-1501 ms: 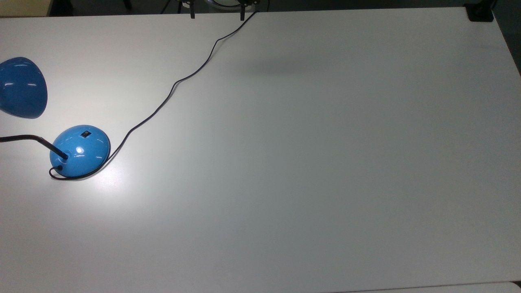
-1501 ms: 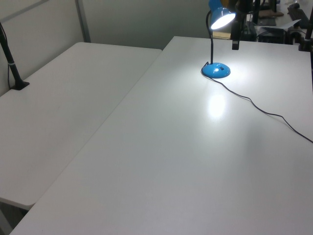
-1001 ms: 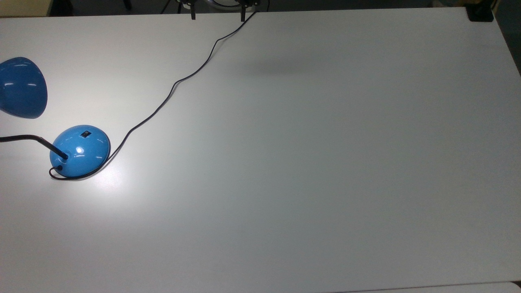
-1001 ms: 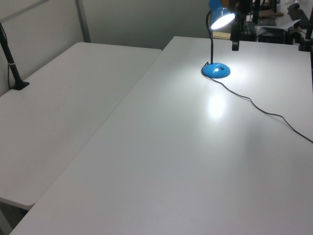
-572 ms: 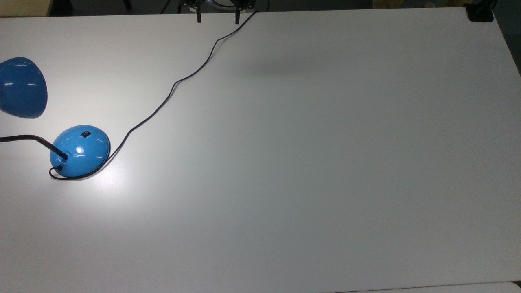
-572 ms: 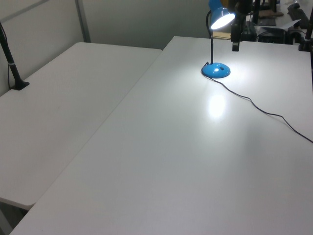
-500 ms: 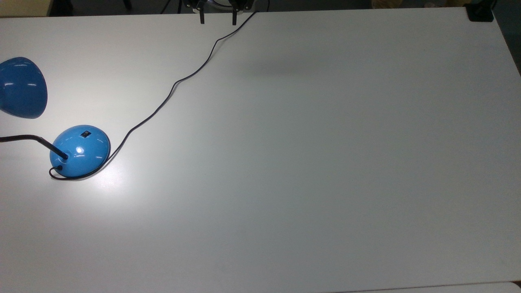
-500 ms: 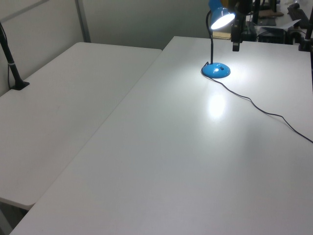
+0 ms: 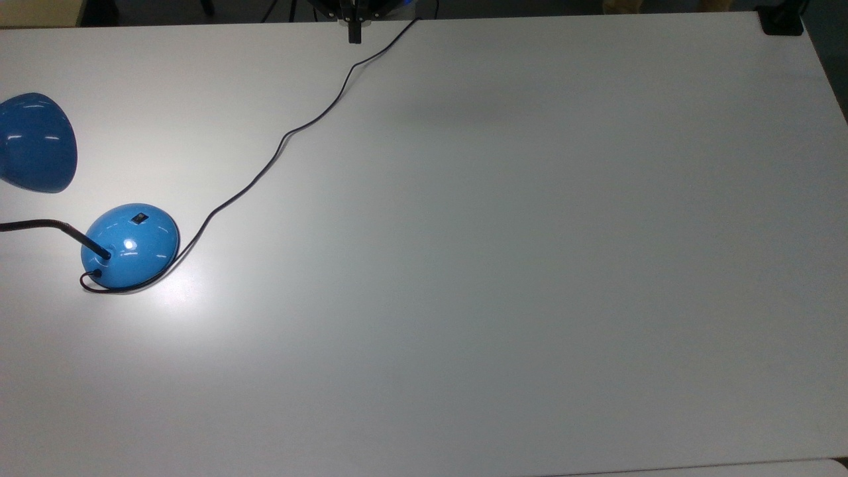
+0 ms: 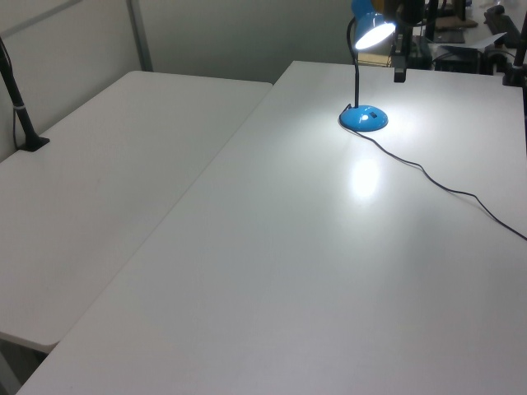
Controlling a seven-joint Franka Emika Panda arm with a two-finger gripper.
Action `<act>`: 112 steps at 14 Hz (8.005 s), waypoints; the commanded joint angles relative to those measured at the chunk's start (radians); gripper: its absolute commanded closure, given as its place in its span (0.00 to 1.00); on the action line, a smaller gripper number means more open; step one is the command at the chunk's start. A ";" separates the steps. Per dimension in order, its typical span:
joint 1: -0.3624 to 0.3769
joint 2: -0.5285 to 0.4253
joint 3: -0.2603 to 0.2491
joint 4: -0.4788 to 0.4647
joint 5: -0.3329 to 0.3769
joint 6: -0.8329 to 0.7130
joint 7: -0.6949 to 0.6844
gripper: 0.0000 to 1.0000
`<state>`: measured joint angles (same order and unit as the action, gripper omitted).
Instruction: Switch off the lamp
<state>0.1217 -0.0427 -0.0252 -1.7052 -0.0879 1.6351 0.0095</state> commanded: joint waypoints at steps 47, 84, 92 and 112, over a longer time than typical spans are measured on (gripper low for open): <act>-0.488 0.419 -0.018 -0.225 -0.176 1.085 0.400 1.00; -0.288 0.170 0.243 -0.051 -0.018 0.235 0.247 1.00; -0.202 0.026 0.243 -0.011 0.007 0.019 0.030 1.00; -0.156 0.024 0.196 0.041 0.022 -0.001 0.218 0.00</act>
<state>-0.0852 -0.0171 0.2224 -1.6801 -0.0994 1.6508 0.1725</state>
